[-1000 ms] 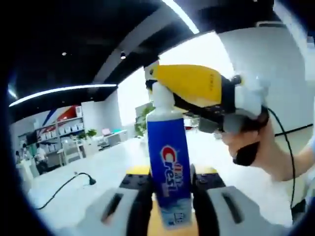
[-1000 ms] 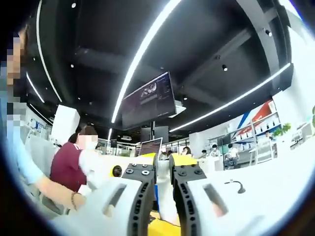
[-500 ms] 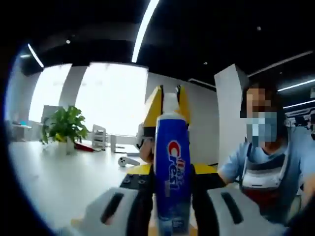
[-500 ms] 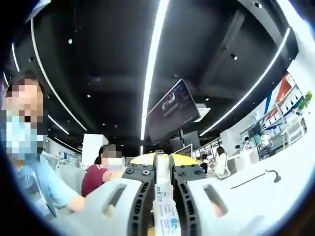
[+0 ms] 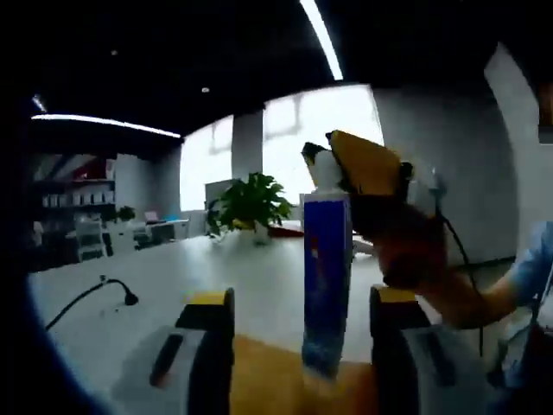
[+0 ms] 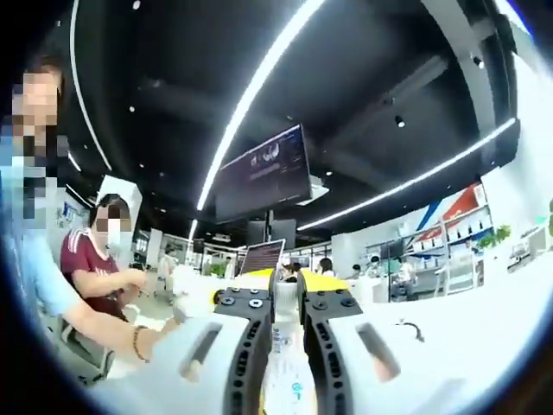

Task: Pick up the toothpaste unscrew the cap squeeze it onto the small board screw the cap back on and return it to the table

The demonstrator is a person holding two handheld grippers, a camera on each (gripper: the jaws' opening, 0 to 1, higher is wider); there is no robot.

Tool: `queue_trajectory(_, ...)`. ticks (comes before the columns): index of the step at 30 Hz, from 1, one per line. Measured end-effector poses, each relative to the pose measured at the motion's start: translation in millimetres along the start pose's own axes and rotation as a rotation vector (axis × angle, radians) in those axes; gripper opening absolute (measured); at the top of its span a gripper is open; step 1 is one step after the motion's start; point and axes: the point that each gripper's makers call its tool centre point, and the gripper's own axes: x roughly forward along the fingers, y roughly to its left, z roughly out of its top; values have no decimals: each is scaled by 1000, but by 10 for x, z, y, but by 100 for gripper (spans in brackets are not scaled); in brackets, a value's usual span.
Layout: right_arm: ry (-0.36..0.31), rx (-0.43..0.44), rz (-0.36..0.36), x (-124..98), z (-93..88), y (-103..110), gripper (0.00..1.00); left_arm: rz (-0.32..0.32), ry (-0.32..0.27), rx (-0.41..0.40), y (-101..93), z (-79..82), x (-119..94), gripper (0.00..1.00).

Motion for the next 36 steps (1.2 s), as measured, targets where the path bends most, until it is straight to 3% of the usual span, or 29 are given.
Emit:
queue_trajectory(2, 16, 1, -11, 13, -55, -20, 10, 79, 45, 80, 29, -65, -9, 67)
queue_trajectory(3, 21, 2, -15, 17, -74, -28, 10, 154, 54, 134, 55, -68, -20, 67)
queue_trajectory(6, 20, 14, -20, 20, -96, -44, 10, 240, 7, 132, 47, 32, 24, 63)
queue_trajectory(10, 8, 16, -16, 14, -83, -40, 10, 248, 11, 122, 68, 84, 171, 51)
queue_trajectory(12, -10, 29, -2, 6, -55, -24, 10, 213, 16, 109, 51, 88, 226, 29)
queue_trajectory(14, -25, 47, 7, -3, -33, -21, 10, 204, -28, 146, 94, 138, 260, 17)
queue_trajectory(16, -29, 64, 14, -7, -30, -23, 10, 157, -33, 130, 92, 118, 245, 12)
queue_trajectory(19, -72, 141, 62, -20, 22, 41, 10, 53, -85, 24, 37, 179, 193, 9)
queue_trajectory(20, -84, 159, 81, -24, 44, 61, 10, 1, -122, -22, 17, 221, 163, 8)
queue_trajectory(23, -101, 188, 114, -32, 86, 51, 10, -141, -182, -54, -100, 274, 121, 8)
queue_trajectory(24, -105, 210, 142, -32, 95, 101, 10, -224, -199, -103, -183, 286, 93, 8)
queue_trajectory(30, -191, 395, 274, -65, 208, 213, 10, -468, -305, -289, -478, 413, -44, 8)
queue_trajectory(33, -217, 474, 323, -79, 249, 221, 10, -554, -346, -340, -554, 465, -104, 8)
queue_trajectory(36, -225, 509, 354, -80, 259, 254, 10, -601, -363, -364, -593, 480, -148, 8)
